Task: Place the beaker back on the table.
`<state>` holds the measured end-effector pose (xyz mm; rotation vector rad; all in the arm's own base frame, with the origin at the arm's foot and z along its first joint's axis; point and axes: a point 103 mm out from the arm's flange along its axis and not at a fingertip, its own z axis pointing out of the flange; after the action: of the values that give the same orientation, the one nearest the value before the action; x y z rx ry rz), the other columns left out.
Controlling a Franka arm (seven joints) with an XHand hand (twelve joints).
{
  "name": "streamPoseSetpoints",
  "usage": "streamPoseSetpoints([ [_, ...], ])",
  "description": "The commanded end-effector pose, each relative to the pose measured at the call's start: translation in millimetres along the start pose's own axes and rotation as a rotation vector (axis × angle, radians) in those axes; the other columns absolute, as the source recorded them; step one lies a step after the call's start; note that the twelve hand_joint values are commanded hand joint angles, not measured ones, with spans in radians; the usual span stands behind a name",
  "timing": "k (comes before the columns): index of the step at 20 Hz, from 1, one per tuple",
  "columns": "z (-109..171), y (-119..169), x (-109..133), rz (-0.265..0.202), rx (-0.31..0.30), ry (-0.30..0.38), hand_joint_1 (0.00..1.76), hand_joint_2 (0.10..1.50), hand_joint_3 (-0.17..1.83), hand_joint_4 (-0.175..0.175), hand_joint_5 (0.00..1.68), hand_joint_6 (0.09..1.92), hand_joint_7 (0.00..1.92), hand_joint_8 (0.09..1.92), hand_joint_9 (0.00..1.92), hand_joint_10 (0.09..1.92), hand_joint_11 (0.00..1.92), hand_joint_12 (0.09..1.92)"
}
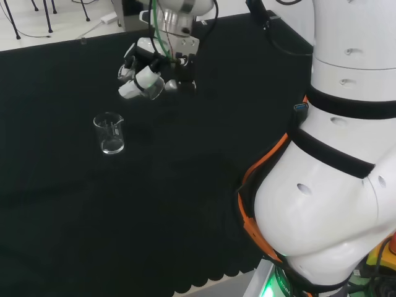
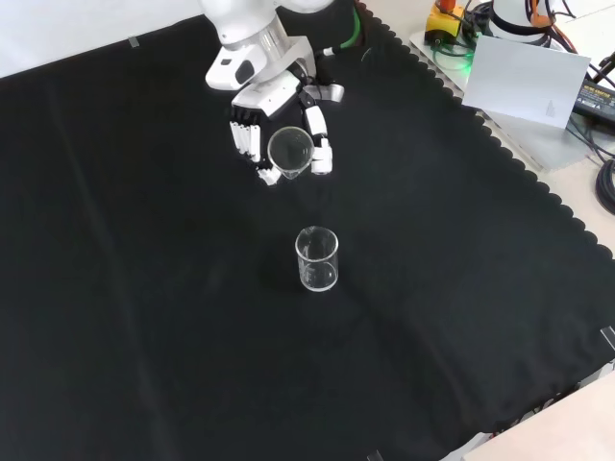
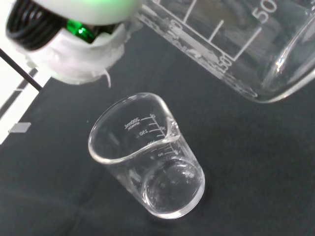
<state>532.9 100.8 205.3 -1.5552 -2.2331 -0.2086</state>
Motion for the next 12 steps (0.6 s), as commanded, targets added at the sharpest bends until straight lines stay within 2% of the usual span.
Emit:
streamPoseSetpoints([
  [1, 1, -1, -23, -0.002, -0.022, 0.061, 1.13, 0.64, 0.78, 0.063, 1.19, 0.89, 1.66, 0.36, 1.48, 0.58, 1.33, 0.85],
  [12, 21, -3, -69, 0.052, -0.039, 0.123, 1.13, 0.64, 0.78, 0.066, 1.18, 0.89, 1.64, 0.36, 1.47, 0.58, 1.33, 0.85],
])
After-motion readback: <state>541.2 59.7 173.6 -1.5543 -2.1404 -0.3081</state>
